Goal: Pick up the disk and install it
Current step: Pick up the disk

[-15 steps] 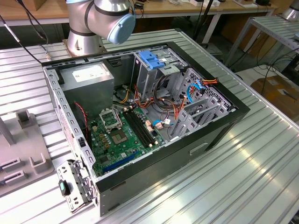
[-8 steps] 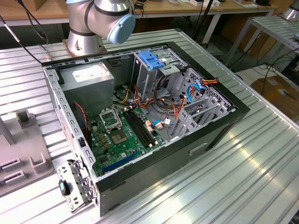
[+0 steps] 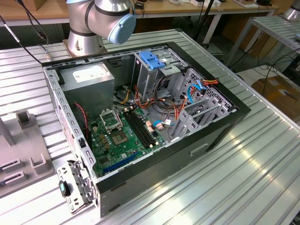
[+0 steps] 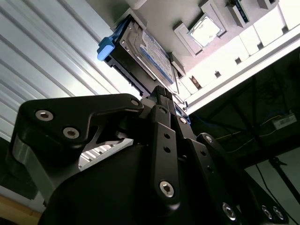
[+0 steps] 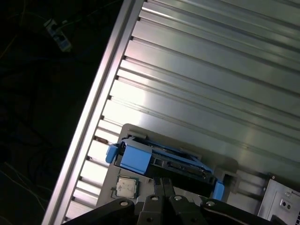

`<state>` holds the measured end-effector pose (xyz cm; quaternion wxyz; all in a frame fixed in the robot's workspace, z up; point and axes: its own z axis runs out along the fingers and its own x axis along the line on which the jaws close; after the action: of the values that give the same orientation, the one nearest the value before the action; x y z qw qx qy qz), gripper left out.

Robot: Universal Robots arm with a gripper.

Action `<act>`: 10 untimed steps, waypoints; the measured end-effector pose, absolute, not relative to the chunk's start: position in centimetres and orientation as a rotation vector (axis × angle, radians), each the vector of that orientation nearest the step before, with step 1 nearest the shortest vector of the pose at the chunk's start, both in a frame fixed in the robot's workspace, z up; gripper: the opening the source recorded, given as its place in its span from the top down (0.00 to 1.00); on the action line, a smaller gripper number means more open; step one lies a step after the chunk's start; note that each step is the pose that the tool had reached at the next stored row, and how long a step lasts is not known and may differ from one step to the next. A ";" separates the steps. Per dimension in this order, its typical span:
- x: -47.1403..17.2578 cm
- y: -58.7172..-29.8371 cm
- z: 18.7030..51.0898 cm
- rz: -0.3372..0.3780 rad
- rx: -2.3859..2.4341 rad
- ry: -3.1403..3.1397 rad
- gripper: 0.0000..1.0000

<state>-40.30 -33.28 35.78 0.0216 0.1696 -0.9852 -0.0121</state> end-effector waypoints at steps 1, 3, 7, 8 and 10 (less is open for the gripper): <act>-40.3 -33.3 35.8 -0.037 0.529 -3.053 0.89; -40.3 -33.3 35.8 -0.037 0.534 -3.052 0.89; -40.3 -33.3 35.8 -0.037 0.551 -3.049 0.89; -40.3 -33.3 35.8 -0.037 0.554 -3.048 0.89; -40.3 -33.3 35.8 -0.037 0.560 -3.047 0.89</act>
<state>-40.30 -33.28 35.78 0.0217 0.1807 -0.9832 -0.0118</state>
